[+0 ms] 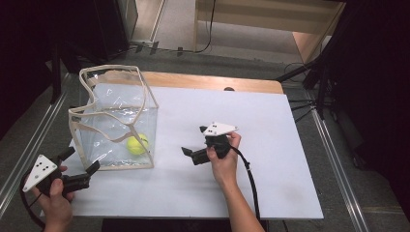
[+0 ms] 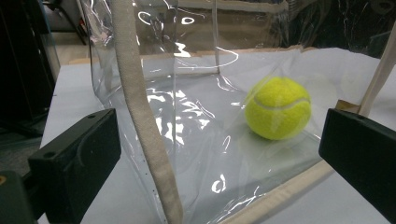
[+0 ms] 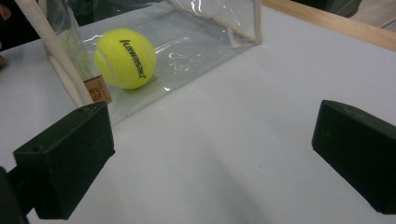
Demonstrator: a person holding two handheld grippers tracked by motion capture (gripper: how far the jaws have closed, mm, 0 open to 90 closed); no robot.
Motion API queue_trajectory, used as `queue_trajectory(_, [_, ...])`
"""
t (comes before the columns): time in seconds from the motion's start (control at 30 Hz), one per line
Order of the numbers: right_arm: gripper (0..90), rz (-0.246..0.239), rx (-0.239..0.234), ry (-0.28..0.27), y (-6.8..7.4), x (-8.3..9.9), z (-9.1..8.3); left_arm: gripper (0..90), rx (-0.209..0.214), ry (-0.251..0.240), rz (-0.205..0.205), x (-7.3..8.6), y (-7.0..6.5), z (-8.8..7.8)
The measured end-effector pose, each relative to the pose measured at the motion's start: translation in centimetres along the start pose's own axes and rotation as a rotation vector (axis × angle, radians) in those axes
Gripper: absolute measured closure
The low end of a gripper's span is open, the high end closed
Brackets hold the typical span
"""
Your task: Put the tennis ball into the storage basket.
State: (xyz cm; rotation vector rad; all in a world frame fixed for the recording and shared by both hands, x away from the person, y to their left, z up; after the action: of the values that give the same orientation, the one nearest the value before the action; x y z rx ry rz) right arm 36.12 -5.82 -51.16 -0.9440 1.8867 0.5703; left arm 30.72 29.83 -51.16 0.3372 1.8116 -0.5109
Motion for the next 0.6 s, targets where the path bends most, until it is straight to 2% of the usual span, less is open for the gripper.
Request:
queue_trajectory(0.4, [0.0,0.04,0.057,-0.011,-1.8,1.7,-3.1,0.0,-0.009,0.005,0.008,0.1,0.0,0.0])
queue_trajectory(0.6, [0.0,0.048,0.08,-0.021,-2.5,2.4,-4.6,0.0,0.001,-0.006,0.029,0.0,-0.2,0.0])
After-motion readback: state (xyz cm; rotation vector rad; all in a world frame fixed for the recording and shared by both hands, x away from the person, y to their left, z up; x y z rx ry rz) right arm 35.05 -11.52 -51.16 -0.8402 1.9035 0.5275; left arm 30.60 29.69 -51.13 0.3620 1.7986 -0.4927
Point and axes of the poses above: each handheld gripper's, and its own axes: z roughly forward along the jaws, x roughly out of its underside, y roughly to its left, the point moved 8 cm from there along z, roughly forward along the jaws, and after that the axes turned 7 degrees about -z, right-handed, at the moved point
